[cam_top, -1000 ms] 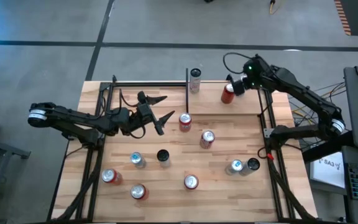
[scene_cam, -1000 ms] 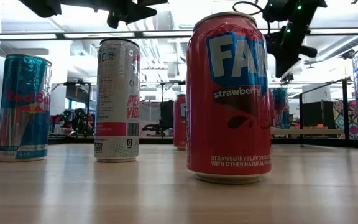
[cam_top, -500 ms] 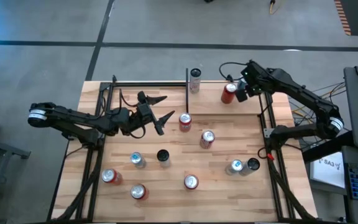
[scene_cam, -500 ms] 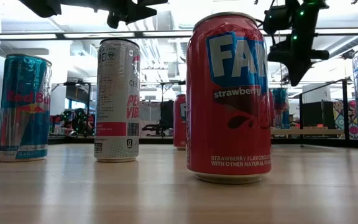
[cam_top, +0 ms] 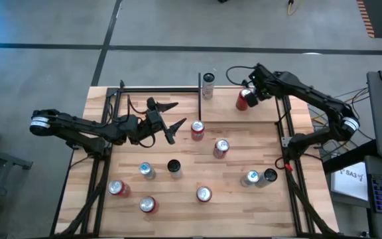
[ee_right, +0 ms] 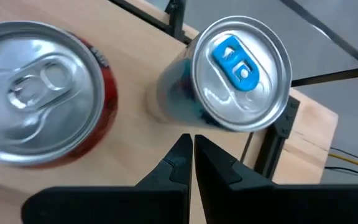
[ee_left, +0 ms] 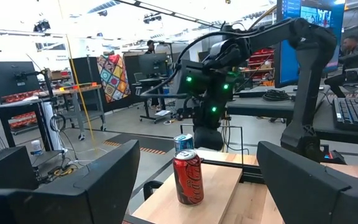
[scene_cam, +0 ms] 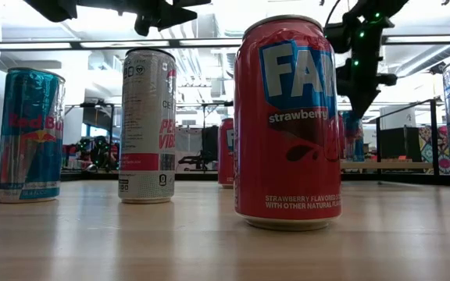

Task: Place canned beverage on shelf
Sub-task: Put the top blue soda can on the shelf, then put the bottom right orange soda can on the shelf

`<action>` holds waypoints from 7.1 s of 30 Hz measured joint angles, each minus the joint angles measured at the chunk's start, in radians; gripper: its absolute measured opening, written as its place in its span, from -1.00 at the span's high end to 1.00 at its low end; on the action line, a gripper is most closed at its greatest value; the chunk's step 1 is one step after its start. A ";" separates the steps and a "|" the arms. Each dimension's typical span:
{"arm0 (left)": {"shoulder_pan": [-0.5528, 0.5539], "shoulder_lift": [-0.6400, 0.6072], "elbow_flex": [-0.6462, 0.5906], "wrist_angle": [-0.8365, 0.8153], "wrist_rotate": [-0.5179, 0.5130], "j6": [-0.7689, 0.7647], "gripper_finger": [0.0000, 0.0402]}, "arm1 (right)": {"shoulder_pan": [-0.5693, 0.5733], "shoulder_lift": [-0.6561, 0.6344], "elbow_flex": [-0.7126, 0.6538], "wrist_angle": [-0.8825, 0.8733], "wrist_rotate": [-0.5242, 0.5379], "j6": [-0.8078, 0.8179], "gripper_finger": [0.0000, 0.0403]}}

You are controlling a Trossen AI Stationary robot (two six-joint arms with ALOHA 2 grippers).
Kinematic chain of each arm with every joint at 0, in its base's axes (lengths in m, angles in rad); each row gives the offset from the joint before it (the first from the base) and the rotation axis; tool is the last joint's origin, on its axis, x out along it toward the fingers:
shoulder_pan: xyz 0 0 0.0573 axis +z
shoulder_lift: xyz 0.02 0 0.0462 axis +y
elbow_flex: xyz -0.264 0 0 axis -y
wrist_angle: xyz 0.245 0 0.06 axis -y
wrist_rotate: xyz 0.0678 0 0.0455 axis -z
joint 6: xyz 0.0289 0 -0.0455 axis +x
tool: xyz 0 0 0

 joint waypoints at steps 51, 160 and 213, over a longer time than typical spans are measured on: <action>-0.128 0.000 0.000 -0.026 0.166 0.000 -0.55 | 0.616 -0.327 -0.009 0.306 0.028 0.105 0.96; -0.481 0.580 0.693 -0.897 0.028 -0.330 -0.56 | 1.382 -0.225 -0.130 0.246 0.047 0.301 0.96; -0.497 0.705 0.677 -0.809 0.000 -0.456 -0.80 | 1.449 -0.220 -0.141 0.296 0.148 0.295 0.96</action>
